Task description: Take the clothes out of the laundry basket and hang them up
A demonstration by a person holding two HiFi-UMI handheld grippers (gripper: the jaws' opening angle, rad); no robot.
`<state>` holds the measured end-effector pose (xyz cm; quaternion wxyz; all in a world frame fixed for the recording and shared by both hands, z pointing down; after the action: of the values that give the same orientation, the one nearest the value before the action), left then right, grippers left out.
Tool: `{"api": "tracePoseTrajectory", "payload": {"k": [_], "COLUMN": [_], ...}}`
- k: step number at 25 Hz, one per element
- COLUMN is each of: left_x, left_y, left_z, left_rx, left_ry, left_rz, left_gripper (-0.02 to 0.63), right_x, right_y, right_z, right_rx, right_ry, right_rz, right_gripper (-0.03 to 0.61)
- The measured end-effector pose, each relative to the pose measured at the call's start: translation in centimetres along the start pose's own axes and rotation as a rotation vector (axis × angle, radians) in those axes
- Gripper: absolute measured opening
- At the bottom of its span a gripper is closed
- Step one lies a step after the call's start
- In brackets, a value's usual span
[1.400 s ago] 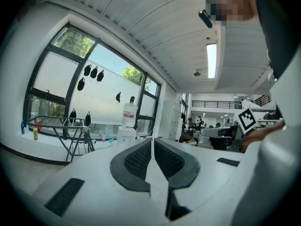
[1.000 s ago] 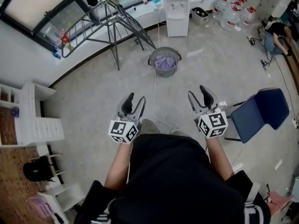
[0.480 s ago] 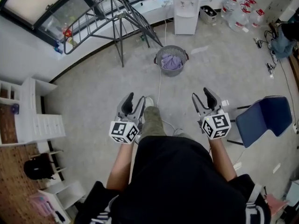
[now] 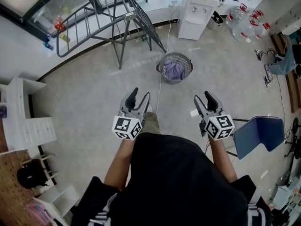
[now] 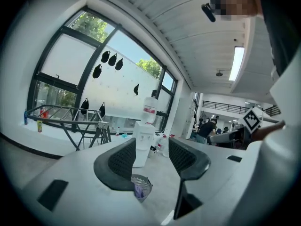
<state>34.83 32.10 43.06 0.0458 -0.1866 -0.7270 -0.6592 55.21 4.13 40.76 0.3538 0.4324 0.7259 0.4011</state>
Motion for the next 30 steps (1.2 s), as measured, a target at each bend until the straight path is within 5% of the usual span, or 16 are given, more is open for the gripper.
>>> {"api": "tracePoseTrajectory", "payload": {"k": [6, 15, 25, 30], "left_x": [7.5, 16.3, 18.1, 17.8], "left_y": [-3.5, -4.9, -5.2, -4.7], "left_z": [-2.2, -5.5, -12.3, -16.1], "left_rx": [0.044, 0.109, 0.137, 0.152], "left_ry": [0.078, 0.139, 0.16, 0.114], "left_rz": [0.006, 0.047, 0.068, 0.19], "left_gripper": [0.201, 0.201, 0.204, 0.207], "right_x": [4.0, 5.5, 0.8, -2.5], "right_y": [-5.8, -7.5, -7.1, -6.0], "right_z": [-9.1, -17.3, -23.9, -29.3], "right_rx": [0.003, 0.091, 0.177, 0.219], "right_ry": [0.015, 0.103, 0.091, 0.019], "right_rz": [0.013, -0.005, -0.037, -0.014], "right_gripper": [0.193, 0.193, 0.193, 0.193]}}
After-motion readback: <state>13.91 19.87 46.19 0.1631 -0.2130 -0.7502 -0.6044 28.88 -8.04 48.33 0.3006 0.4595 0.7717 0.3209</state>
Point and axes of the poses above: the fingertips, and each gripper's own axes: z backward along the fingers, x to its left, y out of its underside, the point moved 10 cm from there along z, backward along the fingers, and after that the axes turned 13 degrees about y, right-handed, at the moved point
